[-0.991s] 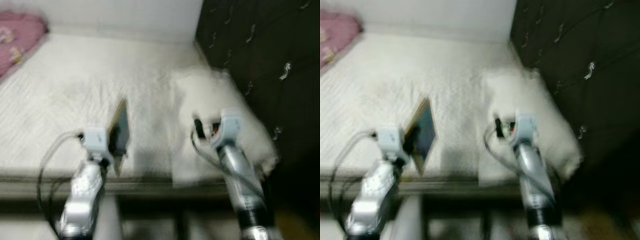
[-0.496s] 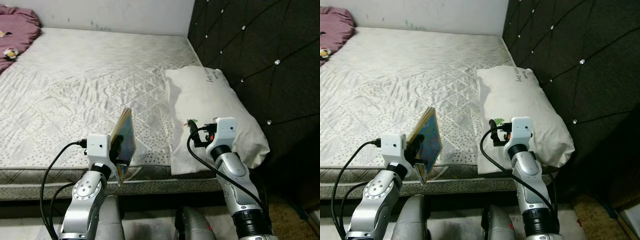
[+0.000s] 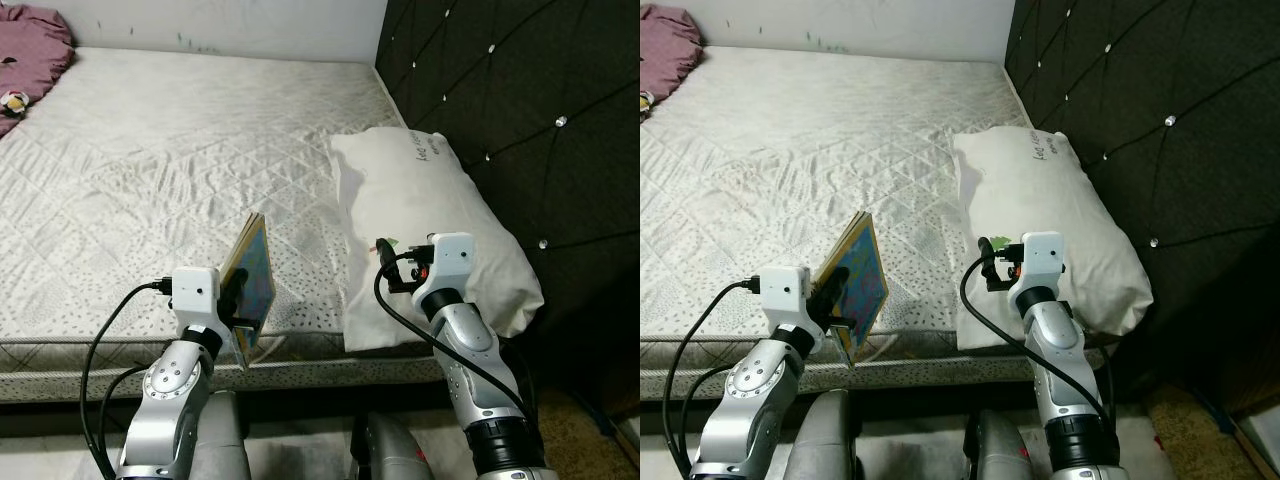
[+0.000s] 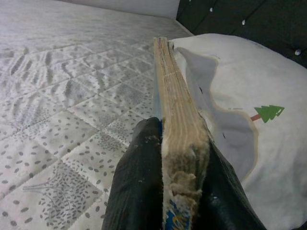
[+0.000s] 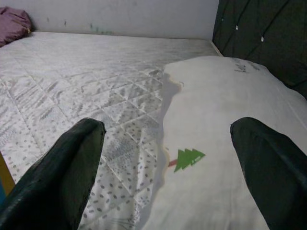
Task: Clean up the room
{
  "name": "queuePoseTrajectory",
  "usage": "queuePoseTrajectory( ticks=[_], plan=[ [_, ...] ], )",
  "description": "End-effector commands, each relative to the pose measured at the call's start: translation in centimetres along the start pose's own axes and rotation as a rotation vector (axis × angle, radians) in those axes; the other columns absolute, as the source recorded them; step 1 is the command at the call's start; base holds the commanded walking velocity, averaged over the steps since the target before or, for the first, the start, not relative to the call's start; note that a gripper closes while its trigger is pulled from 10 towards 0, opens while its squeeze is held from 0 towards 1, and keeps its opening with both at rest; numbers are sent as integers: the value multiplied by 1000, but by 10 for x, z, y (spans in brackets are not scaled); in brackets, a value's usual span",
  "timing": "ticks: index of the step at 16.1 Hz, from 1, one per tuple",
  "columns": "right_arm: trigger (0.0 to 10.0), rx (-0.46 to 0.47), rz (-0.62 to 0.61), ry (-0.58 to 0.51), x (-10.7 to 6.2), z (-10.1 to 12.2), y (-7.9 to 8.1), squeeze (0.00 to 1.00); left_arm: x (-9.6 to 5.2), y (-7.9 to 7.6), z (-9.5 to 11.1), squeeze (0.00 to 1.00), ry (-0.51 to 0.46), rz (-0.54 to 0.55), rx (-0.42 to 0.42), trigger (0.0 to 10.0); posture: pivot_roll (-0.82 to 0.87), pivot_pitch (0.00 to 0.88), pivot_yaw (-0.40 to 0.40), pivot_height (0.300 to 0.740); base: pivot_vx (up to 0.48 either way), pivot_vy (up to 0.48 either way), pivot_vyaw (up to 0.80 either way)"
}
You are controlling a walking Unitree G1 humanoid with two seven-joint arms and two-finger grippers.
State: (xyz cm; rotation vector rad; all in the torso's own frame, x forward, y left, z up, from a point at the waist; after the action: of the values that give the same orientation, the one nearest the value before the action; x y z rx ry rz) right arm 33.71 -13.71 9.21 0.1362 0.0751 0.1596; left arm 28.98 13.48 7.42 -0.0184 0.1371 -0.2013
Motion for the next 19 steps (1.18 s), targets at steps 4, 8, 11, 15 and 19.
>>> queuePoseTrajectory(
  ticks=[4, 8, 11, 15, 19],
  plan=[
    [10000, -14, 7, -11, 2, 5, 0, 0, 3, -3, 18, 0, -63, -20, 2, 10000, -46, 0, -79, 641, 268, 0, 0],
    [10000, -12, 7, -10, 2, 5, 0, 0, 3, -3, 16, 0, -52, -14, 9, 10000, -46, 0, -78, 641, 360, 0, 0],
    [10000, -12, 6, -11, 2, 5, 1, 0, 3, -2, 16, 0, -57, -4, 28, 10000, -48, 0, -77, 641, 263, 0, 0],
    [10000, -10, 9, -6, 1, 4, 1, 0, 7, 8, 17, 0, -64, 92, 83, 10000, -47, 0, -77, 641, 0, 0, 0],
    [10000, -1, 22, -5, 0, 3, 2, 0, 16, 23, 17, 0, -71, 190, 99, 10000, -48, 0, -81, 611, 0, 0, 0]
  ],
)
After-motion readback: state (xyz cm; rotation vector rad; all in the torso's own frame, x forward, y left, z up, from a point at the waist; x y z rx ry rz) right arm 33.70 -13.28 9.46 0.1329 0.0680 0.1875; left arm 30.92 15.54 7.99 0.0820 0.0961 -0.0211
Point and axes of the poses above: a point about 5 cm out from each wrist's last joint towards the gripper, its own x axis pointing out of the wrist towards the gripper, its own z axis along the axis of the wrist's last joint, y = z × x, the point moved 4 cm from there along x, pointing out of the wrist towards the gripper, and after that the axes turned 5 degrees about x, right-handed, at the moved point
